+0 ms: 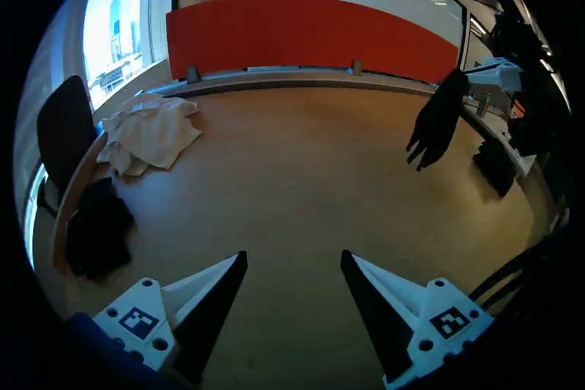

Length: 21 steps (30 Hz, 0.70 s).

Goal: Fold towel

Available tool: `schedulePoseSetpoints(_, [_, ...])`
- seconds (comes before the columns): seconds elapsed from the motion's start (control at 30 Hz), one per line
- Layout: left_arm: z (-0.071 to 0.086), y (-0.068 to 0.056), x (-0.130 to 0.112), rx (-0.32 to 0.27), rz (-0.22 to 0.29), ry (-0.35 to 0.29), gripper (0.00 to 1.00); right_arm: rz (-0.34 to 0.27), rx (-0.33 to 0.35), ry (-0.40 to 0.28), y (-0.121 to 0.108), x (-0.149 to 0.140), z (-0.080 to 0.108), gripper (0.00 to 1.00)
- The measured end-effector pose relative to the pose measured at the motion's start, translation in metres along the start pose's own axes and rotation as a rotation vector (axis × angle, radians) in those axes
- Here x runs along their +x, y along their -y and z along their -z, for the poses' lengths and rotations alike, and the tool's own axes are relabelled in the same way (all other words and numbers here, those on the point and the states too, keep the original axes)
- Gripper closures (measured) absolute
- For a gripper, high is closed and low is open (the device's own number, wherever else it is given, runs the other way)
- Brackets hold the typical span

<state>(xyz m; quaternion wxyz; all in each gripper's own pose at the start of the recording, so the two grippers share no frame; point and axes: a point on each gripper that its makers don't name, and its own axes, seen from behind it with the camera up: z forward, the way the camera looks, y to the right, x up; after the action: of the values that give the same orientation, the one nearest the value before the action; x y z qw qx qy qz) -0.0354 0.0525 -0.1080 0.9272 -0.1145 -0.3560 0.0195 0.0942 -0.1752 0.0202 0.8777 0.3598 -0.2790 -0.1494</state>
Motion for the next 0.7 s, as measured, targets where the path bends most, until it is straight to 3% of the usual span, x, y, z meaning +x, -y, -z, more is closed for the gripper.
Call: schedulePoseSetpoints(0.7, [-0.003, -0.001, 0.004, 0.017, -0.01, 0.008, 0.05, -0.034, -0.128, 0.035, -0.09, -0.046, 0.059, 0.94])
